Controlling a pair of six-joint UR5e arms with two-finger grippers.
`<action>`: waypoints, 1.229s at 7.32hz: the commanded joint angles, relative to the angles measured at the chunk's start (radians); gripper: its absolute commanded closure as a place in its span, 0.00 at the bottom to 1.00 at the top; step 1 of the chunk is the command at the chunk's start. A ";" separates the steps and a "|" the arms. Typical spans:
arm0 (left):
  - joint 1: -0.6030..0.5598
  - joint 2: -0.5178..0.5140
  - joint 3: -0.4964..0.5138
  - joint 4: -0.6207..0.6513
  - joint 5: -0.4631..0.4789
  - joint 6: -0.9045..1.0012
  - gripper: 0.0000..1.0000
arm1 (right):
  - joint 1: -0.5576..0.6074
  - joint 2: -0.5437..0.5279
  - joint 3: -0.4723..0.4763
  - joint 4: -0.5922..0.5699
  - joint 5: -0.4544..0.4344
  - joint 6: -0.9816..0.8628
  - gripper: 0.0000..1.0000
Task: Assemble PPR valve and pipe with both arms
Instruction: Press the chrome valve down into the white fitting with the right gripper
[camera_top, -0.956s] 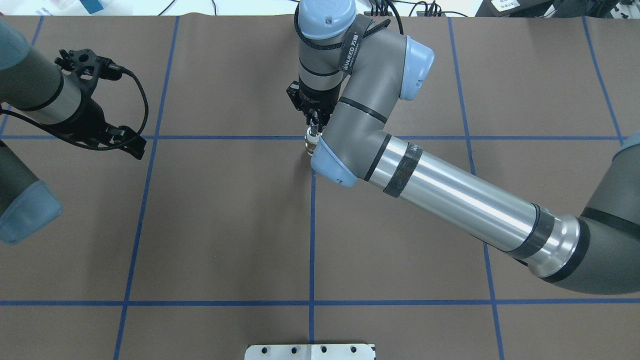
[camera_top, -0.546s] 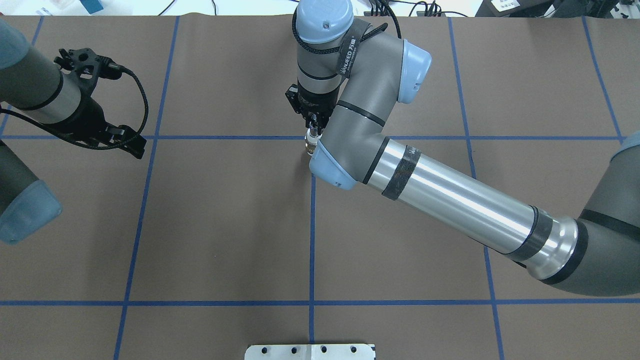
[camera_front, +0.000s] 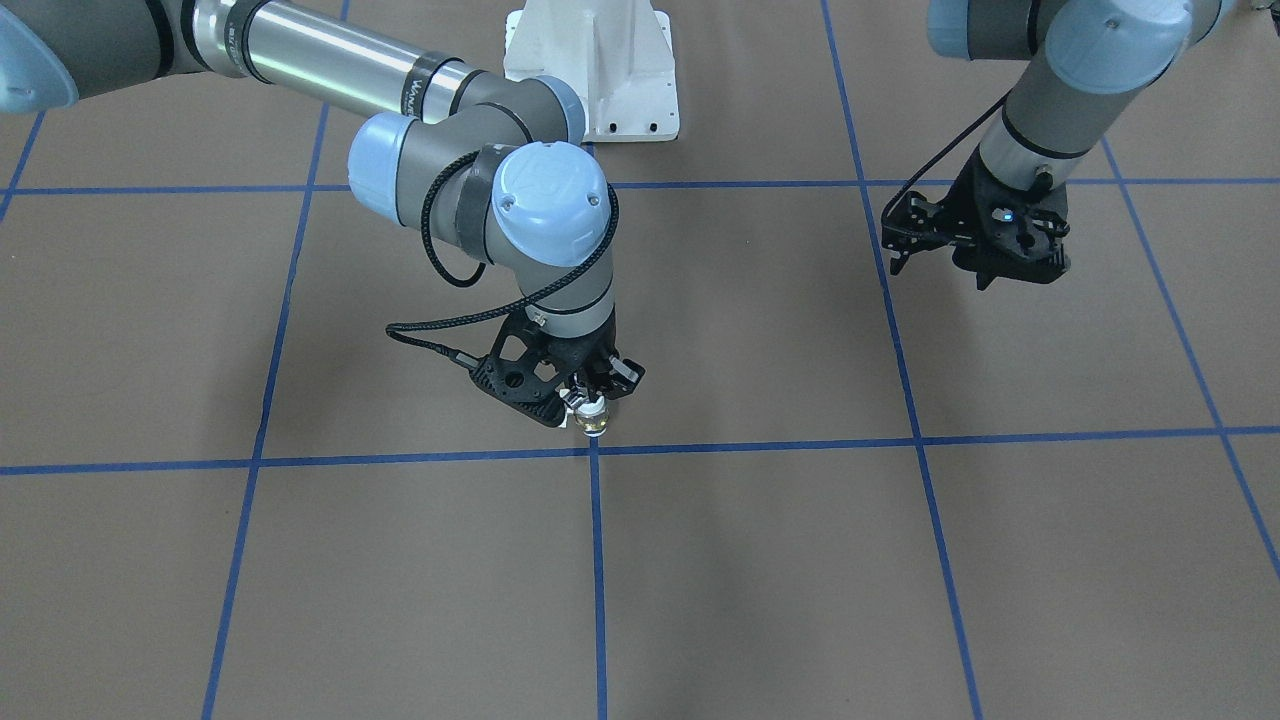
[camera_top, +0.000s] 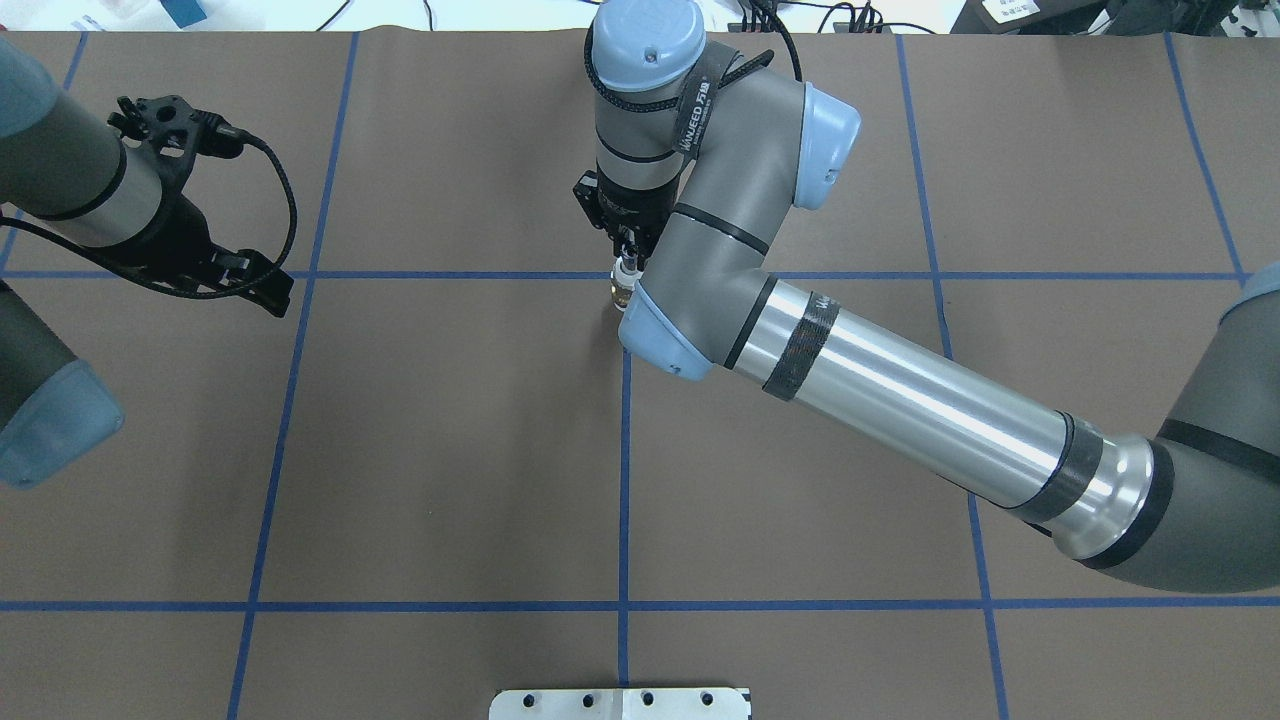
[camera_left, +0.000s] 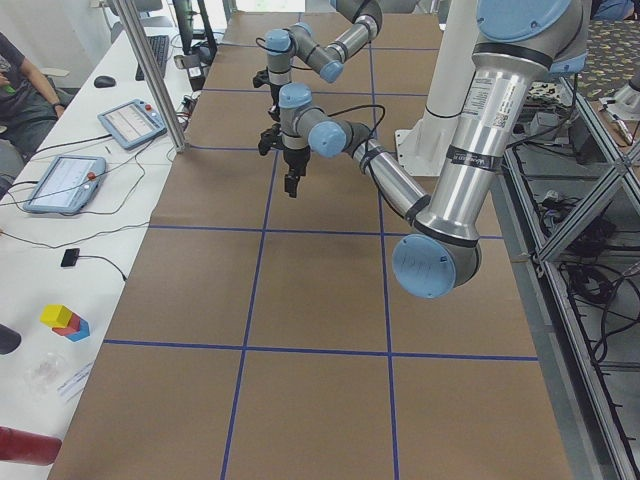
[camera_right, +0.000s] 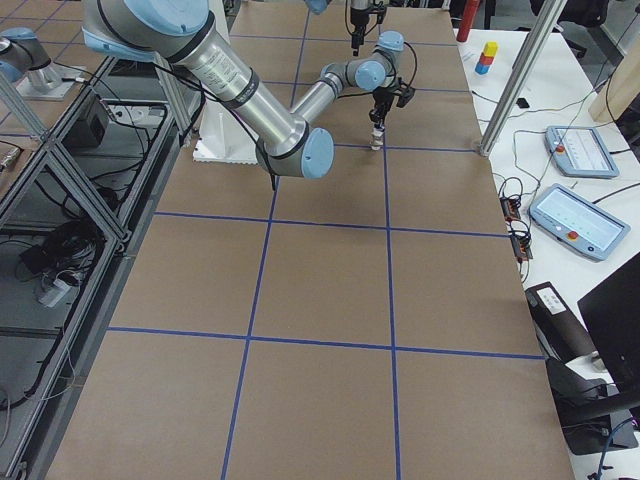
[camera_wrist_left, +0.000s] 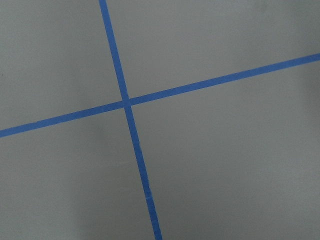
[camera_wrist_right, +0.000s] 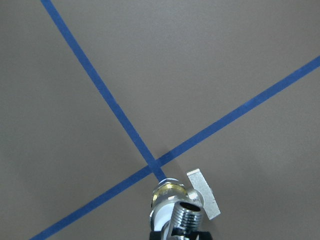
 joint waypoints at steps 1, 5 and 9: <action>0.000 0.001 -0.002 0.000 0.001 -0.001 0.00 | -0.002 0.002 -0.001 0.001 -0.001 0.000 1.00; 0.000 0.001 0.000 0.000 0.000 -0.001 0.00 | -0.002 0.002 -0.001 0.001 -0.009 0.001 1.00; 0.000 0.001 -0.002 0.002 0.000 -0.001 0.00 | -0.002 0.000 -0.001 0.001 -0.012 0.000 0.01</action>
